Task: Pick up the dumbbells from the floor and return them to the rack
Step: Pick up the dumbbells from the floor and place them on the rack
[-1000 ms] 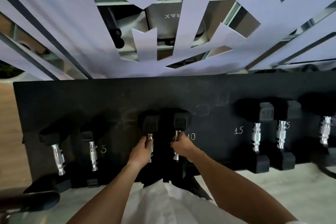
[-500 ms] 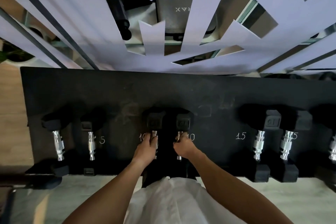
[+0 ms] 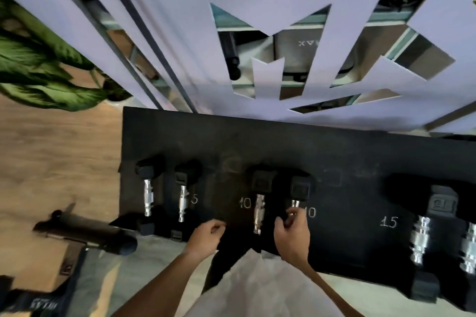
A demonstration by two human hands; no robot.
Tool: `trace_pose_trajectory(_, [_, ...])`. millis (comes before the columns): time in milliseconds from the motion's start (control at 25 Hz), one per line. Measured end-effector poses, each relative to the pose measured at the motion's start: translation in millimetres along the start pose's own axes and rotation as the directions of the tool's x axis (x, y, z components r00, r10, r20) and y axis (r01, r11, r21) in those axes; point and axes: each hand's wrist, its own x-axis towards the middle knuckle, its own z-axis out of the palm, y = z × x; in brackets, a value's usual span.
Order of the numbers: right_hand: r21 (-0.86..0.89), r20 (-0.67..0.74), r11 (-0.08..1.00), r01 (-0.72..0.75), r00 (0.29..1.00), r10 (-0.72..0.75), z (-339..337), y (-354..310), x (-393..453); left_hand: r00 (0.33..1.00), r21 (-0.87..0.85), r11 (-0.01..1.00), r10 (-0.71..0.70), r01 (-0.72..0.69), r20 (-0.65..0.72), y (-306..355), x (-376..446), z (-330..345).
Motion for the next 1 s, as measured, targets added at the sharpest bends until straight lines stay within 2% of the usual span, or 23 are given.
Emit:
trace_pose_trajectory(80, [-0.001,0.146,0.996,0.094,0.985,-0.093,22,-14,-8,0.993,-0.096,0.995,-0.015,0.004,-0.113,-18,-3,-32])
trace_pose_trajectory(200, [-0.102,0.413,0.988,0.111,0.909,-0.060,79,-45,-22,0.934,-0.114,0.992,0.017,-0.062,-0.356,-47,-1,-89])
trace_pose_trajectory(280, [-0.170,0.487,0.980,0.101,0.873,-0.006,122,-64,-26,0.853,-0.043,0.993,0.075,-0.114,-0.516,-62,7,-129])
trace_pose_trajectory(360, [-0.190,0.488,0.979,0.068,0.872,0.034,165,-83,-31,0.782,-0.016,0.989,0.104,-0.144,-0.615,-79,25,-171])
trace_pose_trajectory(400, [-0.194,0.469,0.979,0.056,0.882,0.042,185,-91,-34,0.787,-0.028,0.991,0.090,-0.134,-0.610,-85,36,-188])
trace_pose_trajectory(440, [-0.196,0.431,0.979,0.052,0.901,0.038,207,-100,-37,0.827,-0.030,0.993,0.076,-0.112,-0.557,-92,50,-205])
trace_pose_trajectory(520, [-0.194,0.346,0.981,0.025,0.937,0.044,242,-113,-41,0.932,0.000,0.997,0.073,-0.078,-0.354,-99,76,-225])
trace_pose_trajectory(600, [-0.176,0.295,0.982,-0.062,0.949,0.112,265,-122,-41,0.984,-0.030,0.996,0.080,-0.086,-0.159,-101,97,-231])
trace_pose_trajectory(720, [-0.216,0.283,0.967,-0.133,0.940,0.192,275,-124,-34,0.992,-0.068,0.992,0.106,-0.110,-0.071,-98,112,-225])
trace_pose_trajectory(1000, [-0.339,0.281,0.935,-0.106,0.937,0.208,274,-120,-22,0.984,0.046,0.983,0.178,-0.179,0.018,-74,110,-191])
